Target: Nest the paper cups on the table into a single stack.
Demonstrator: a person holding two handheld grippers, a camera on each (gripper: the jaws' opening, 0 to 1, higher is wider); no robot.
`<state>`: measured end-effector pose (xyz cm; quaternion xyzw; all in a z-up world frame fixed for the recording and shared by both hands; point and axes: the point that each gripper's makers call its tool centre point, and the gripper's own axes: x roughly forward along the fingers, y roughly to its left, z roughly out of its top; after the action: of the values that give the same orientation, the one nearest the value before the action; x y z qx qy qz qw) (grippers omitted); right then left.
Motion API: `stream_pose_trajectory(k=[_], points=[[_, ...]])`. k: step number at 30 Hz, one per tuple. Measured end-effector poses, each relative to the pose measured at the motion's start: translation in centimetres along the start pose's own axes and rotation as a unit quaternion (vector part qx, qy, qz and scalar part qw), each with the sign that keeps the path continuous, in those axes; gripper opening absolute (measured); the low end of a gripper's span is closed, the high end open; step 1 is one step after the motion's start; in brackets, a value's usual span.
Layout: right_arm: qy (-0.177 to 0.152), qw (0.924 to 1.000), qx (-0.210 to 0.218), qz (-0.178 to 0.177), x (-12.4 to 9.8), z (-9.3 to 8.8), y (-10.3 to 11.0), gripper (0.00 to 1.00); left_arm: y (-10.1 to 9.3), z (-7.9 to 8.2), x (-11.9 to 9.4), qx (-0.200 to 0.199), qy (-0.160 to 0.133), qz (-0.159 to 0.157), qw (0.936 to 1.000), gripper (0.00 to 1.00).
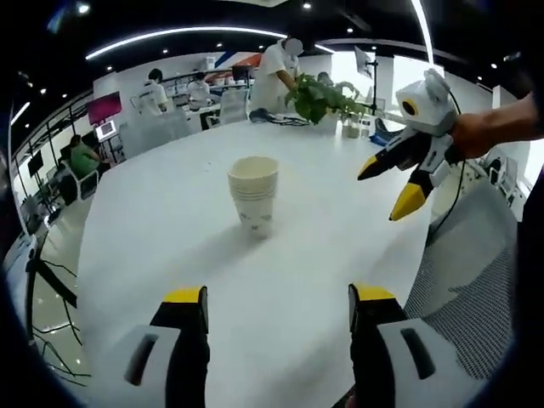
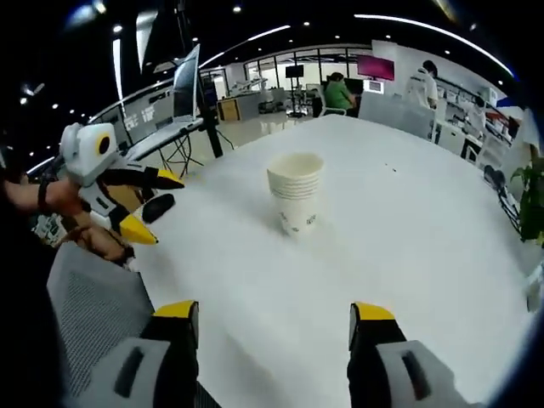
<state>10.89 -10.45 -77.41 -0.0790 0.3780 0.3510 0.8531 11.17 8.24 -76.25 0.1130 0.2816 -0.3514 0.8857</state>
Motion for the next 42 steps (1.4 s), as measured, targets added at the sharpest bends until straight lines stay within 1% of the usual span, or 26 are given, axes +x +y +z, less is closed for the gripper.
stream_pose_trajectory(k=[3, 7, 12, 17, 19, 21, 24, 26, 28, 33, 36, 38, 39, 40, 41, 42], points=[[0.004, 1.0000, 0.005, -0.003, -0.2, -0.6, 0.4, 0.72, -0.3, -0.5, -0.5, -0.010, 0.001, 0.003, 0.9999, 0.66], [0.005, 0.9997, 0.020, -0.015, -0.5, -1.5, 0.9, 0.71, -0.6, -0.6, -0.8, -0.023, -0.005, 0.011, 0.9997, 0.65], [0.001, 0.9974, 0.067, -0.027, -1.0, -3.3, 2.1, 0.71, -1.3, -1.1, -0.8, -0.039, -0.009, 0.018, 0.9990, 0.65], [-0.003, 0.9958, 0.085, -0.035, -1.6, -4.3, 2.9, 0.74, -2.1, -1.6, -0.9, -0.041, -0.008, 0.020, 0.9989, 0.66], [-0.004, 0.9952, 0.088, -0.042, -1.8, -4.5, 2.7, 0.75, -2.2, -1.6, -1.1, -0.047, -0.010, 0.025, 0.9985, 0.67], [-0.012, 0.9936, 0.102, -0.047, -2.2, -4.6, 2.4, 0.75, -2.3, -1.8, -1.3, -0.058, -0.014, 0.032, 0.9977, 0.67], [-0.018, 0.9925, 0.107, -0.057, -2.7, -4.8, 2.1, 0.75, -2.7, -1.8, -1.4, -0.065, -0.018, 0.032, 0.9972, 0.68], [-0.024, 0.9912, 0.115, -0.061, -2.9, -4.8, 2.1, 0.75, -2.8, -1.9, -1.3, -0.060, -0.015, 0.031, 0.9976, 0.69], [-0.024, 0.9909, 0.117, -0.062, -2.7, -5.4, 1.4, 0.75, -2.8, -1.9, -1.2, -0.057, -0.015, 0.033, 0.9977, 0.69], [-0.022, 0.9903, 0.120, -0.066, -2.9, -5.9, 2.2, 0.75, -2.6, -1.6, -1.0, -0.046, -0.014, 0.039, 0.9981, 0.68], [-0.024, 0.9895, 0.125, -0.068, -3.0, -6.2, 2.3, 0.75, -2.2, -1.3, -1.1, -0.042, -0.016, 0.046, 0.9979, 0.68], [-0.027, 0.9890, 0.127, -0.070, -3.1, -6.4, 2.2, 0.75, -2.0, -1.2, -0.9, -0.043, -0.017, 0.051, 0.9976, 0.68], [-0.026, 0.9887, 0.129, -0.073, -2.9, -6.8, 1.6, 0.75, -1.9, -1.3, -0.8, -0.043, -0.017, 0.053, 0.9975, 0.68], [-0.025, 0.9887, 0.128, -0.074, -2.9, -6.9, 1.4, 0.75, -1.8, -1.3, -0.8, -0.042, -0.017, 0.053, 0.9975, 0.68], [-0.028, 0.9886, 0.120, -0.087, -3.0, -6.6, 1.1, 0.75, -2.0, -1.4, -0.6, -0.043, -0.017, 0.050, 0.9976, 0.68], [-0.032, 0.9885, 0.119, -0.087, -3.1, -6.4, 1.1, 0.75, -2.2, -1.5, -0.5, -0.046, -0.016, 0.044, 0.9979, 0.68]])
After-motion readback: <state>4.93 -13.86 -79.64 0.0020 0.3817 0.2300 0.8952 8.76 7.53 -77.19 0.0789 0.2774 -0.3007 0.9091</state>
